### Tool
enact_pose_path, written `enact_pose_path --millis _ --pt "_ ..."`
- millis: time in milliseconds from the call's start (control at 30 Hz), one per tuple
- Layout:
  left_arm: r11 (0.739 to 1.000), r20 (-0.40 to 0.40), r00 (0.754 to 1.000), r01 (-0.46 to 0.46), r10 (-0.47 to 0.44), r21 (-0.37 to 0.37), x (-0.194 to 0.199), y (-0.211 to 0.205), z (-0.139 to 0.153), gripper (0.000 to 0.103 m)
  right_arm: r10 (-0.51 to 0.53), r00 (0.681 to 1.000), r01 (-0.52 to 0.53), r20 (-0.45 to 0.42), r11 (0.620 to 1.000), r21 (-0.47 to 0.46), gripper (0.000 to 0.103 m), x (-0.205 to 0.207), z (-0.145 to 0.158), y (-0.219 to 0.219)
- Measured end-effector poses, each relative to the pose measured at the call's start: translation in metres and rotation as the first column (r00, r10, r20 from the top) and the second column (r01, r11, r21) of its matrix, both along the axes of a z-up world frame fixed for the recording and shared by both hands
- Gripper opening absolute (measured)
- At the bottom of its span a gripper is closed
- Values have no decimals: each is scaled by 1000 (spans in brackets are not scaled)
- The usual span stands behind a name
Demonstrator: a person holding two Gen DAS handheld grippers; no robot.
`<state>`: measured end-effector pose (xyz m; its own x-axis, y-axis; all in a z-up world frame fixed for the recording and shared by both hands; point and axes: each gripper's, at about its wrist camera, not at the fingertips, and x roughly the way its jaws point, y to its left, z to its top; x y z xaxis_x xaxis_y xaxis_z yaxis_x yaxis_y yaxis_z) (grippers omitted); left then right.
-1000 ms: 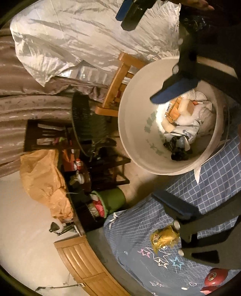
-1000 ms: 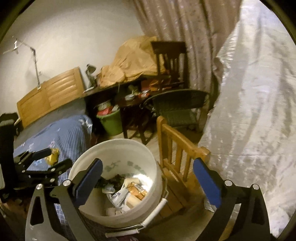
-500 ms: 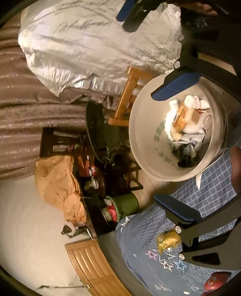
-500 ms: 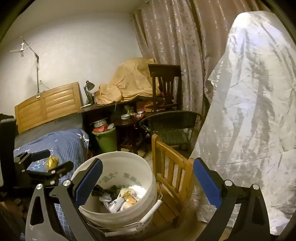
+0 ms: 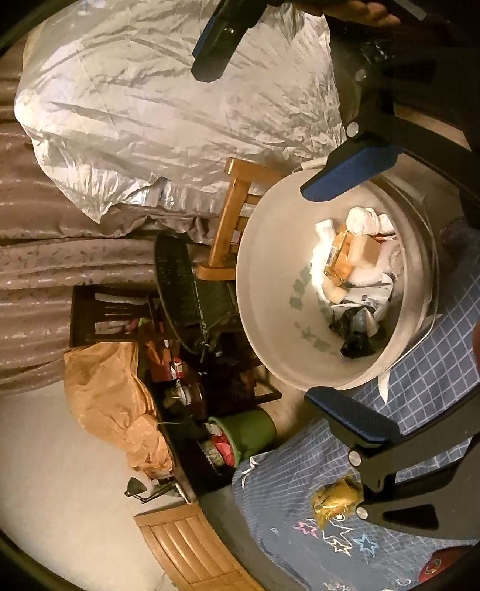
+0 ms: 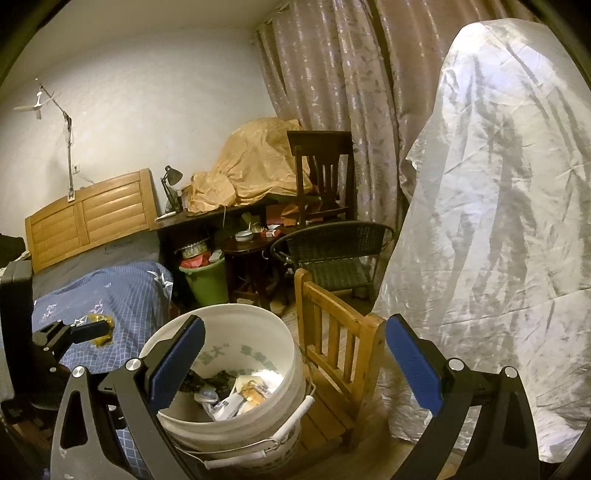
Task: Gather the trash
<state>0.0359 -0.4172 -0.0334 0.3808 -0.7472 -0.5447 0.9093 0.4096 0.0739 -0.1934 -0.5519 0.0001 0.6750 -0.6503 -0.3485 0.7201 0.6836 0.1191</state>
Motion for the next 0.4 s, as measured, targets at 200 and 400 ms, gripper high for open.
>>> enact_pose_path --millis 200,400 --pt "999 -31 999 33 -32 35 -3 -4 -4 97 -8 1000 8 0 1000 5 98 -2 -1 1" --pt "998 -46 998 44 -41 55 -3 -5 -7 97 -11 1000 11 1 1000 7 98 -3 -2 3"
